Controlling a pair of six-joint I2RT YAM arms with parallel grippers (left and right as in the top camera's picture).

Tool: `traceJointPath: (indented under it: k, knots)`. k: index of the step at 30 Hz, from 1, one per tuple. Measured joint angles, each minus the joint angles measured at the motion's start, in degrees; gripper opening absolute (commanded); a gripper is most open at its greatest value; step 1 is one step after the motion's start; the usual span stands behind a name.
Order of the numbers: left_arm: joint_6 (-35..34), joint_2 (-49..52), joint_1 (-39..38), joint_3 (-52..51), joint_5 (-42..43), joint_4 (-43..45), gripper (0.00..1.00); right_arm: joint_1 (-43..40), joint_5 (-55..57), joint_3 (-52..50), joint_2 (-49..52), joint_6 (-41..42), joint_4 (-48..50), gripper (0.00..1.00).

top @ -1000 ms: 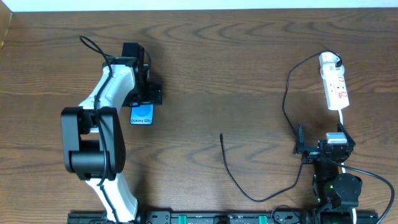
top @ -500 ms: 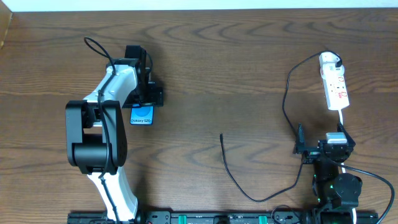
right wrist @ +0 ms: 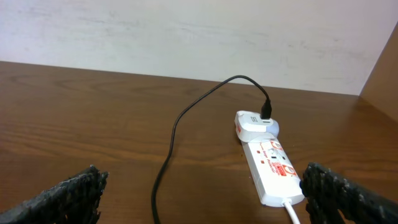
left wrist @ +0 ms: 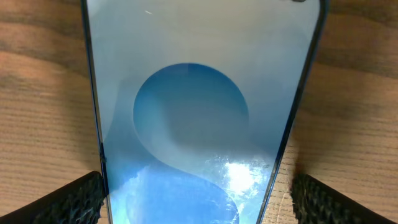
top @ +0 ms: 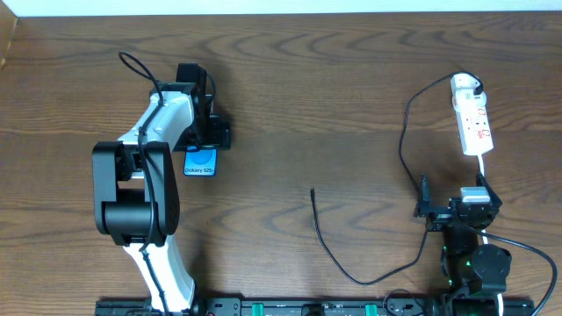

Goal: Plug charger to phone and switch on socket
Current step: 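Close the left gripper on the phone and tilt it up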

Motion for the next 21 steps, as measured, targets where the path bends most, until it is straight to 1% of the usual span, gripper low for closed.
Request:
traceJointPath:
  k: [21]
  knots:
    - [1.64, -0.24, 0.0, -0.85, 0.13, 1.75, 0.96, 0.0, -0.02, 0.0, 0.0, 0.0, 0.0, 0.99]
